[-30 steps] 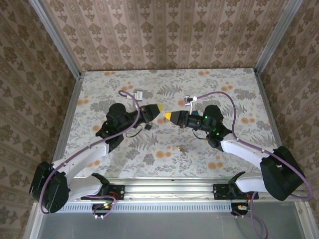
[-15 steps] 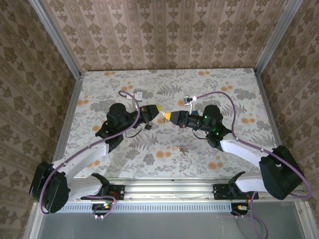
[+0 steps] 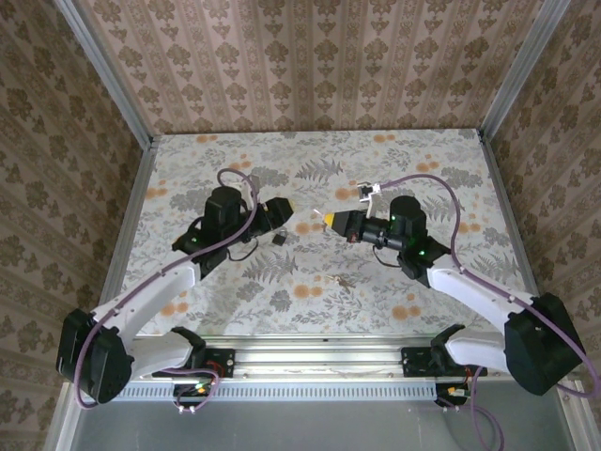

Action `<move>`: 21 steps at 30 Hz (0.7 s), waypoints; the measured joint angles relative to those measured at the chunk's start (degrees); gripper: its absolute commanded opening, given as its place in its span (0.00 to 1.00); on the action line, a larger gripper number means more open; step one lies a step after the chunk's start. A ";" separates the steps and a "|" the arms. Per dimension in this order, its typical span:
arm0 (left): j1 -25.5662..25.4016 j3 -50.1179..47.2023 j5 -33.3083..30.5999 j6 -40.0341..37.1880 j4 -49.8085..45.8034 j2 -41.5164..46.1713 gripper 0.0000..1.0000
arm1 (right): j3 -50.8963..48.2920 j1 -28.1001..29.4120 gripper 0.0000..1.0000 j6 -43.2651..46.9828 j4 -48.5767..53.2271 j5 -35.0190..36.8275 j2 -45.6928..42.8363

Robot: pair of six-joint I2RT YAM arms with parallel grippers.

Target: Unlock with the key

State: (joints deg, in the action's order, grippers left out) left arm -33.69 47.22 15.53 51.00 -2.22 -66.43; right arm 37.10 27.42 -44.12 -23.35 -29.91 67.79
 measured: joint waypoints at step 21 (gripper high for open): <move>2.91 33.38 -9.88 -19.78 -39.78 -40.81 0.78 | -5.22 -0.59 0.00 8.48 17.84 11.45 -8.00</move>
State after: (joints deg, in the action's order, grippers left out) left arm -30.79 80.60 5.65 31.22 -42.00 -107.24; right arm 31.88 26.83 -35.64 -5.52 -18.46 59.79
